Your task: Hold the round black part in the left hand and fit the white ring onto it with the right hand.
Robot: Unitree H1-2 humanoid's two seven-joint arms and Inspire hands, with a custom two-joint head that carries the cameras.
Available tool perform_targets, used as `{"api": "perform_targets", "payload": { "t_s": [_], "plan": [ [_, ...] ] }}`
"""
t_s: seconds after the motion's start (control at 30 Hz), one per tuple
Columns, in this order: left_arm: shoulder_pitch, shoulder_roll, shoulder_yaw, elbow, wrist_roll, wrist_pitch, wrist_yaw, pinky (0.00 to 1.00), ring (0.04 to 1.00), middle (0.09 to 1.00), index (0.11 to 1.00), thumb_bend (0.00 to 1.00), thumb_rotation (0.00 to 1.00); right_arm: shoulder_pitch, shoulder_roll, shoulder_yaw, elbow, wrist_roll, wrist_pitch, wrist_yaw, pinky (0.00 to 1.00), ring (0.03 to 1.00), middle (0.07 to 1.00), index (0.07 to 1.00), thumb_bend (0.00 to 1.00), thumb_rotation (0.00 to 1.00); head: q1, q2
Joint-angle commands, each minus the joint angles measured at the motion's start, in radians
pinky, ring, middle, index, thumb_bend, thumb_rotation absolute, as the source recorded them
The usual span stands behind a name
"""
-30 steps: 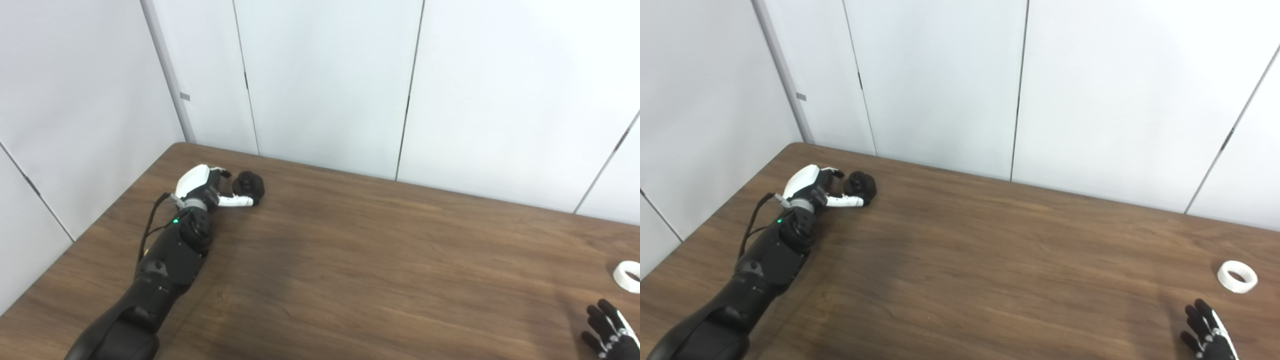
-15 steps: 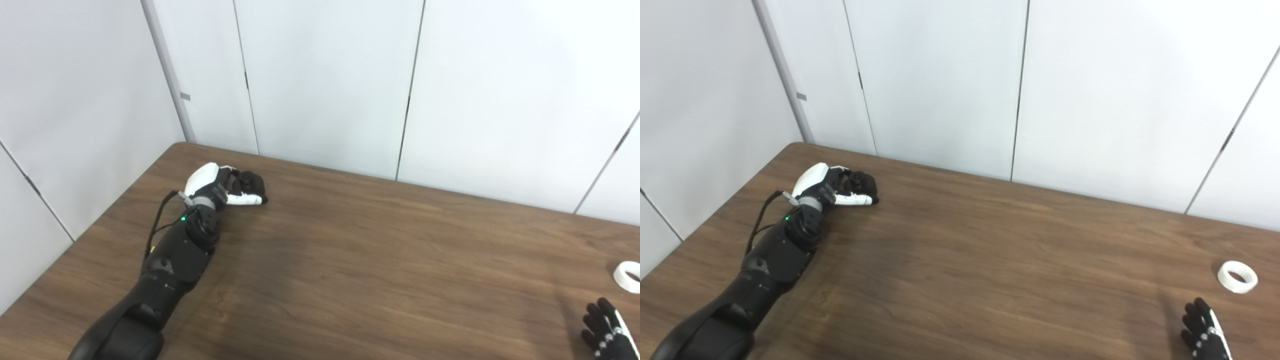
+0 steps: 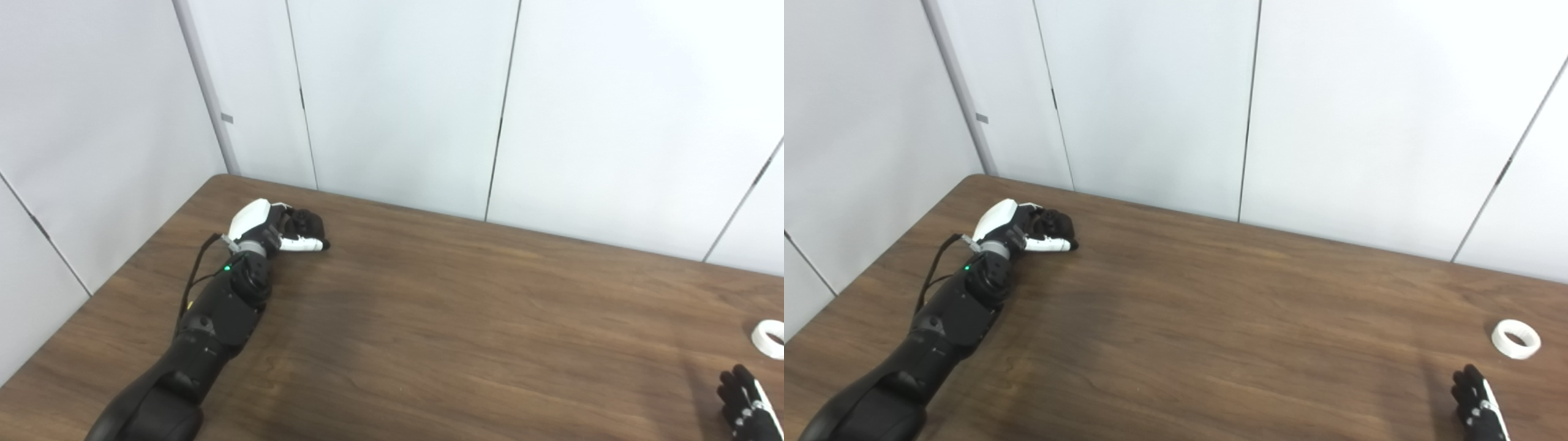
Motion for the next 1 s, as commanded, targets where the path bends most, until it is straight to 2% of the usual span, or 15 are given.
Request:
{"api": "perform_targets", "payload": {
  "t_s": [0.0,0.1,0.17,0.27,0.3,0.33,0.4,0.53,0.73,0.97],
  "plan": [
    [-0.051,0.022,0.007,0.011,0.007,-0.012,0.027,1.00,0.964,0.890,0.791,0.93,0.38,0.016,0.007,0.000,0.042,0.012,-0.035,0.001,1.00,0.962,0.955,0.975,0.63,1.00,0.000,0.001],
    [-0.050,0.019,0.015,0.013,-0.001,-0.013,0.034,1.00,0.952,0.874,0.770,0.92,0.37,0.018,0.006,-0.001,0.041,0.030,-0.033,0.009,1.00,0.959,0.959,0.979,0.61,1.00,0.002,0.003],
    [-0.047,0.014,0.018,0.009,0.001,-0.015,0.049,0.99,0.935,0.853,0.718,0.89,0.35,0.019,0.006,0.000,0.039,0.032,-0.031,0.008,1.00,0.960,0.964,0.982,0.61,1.00,0.002,0.003],
    [-0.042,0.007,0.025,0.008,-0.003,-0.027,0.070,0.95,0.903,0.819,0.611,0.82,0.23,0.022,0.005,0.002,0.029,0.028,-0.027,0.007,1.00,0.966,0.966,0.988,0.59,1.00,0.003,0.004],
    [-0.042,0.005,0.028,0.015,-0.006,-0.045,0.079,0.95,0.897,0.811,0.553,0.67,0.15,0.023,0.004,0.003,0.028,0.031,-0.030,0.009,1.00,0.967,0.965,0.992,0.59,1.00,0.003,0.004],
    [-0.042,0.006,0.026,0.021,-0.006,-0.063,0.086,0.94,0.876,0.787,0.513,0.59,0.10,0.023,0.004,0.003,0.028,0.034,-0.031,0.010,1.00,0.965,0.965,0.997,0.58,1.00,0.003,0.004],
    [-0.041,0.006,0.027,0.028,-0.009,-0.086,0.093,0.90,0.847,0.757,0.490,0.54,0.06,0.023,0.004,0.002,0.026,0.039,-0.028,0.012,1.00,0.969,0.965,1.000,0.58,1.00,0.005,0.005],
    [-0.037,0.016,0.010,0.027,0.008,-0.098,0.092,0.85,0.816,0.739,0.483,0.52,0.05,0.024,0.001,0.002,0.024,0.046,-0.029,0.015,1.00,0.982,0.967,1.000,0.58,1.00,0.007,0.006],
    [-0.036,0.032,-0.016,0.046,0.030,-0.126,0.102,0.86,0.818,0.751,0.484,0.52,0.05,0.023,0.002,0.000,0.023,0.043,-0.020,0.009,1.00,0.988,0.966,1.000,0.58,1.00,0.008,0.005],
    [-0.024,0.038,-0.021,0.022,0.031,-0.122,0.103,0.91,0.845,0.753,0.484,0.52,0.05,0.018,0.005,0.005,0.028,0.034,-0.022,0.009,1.00,0.985,0.968,1.000,0.60,1.00,0.002,0.005]
  ]
}}
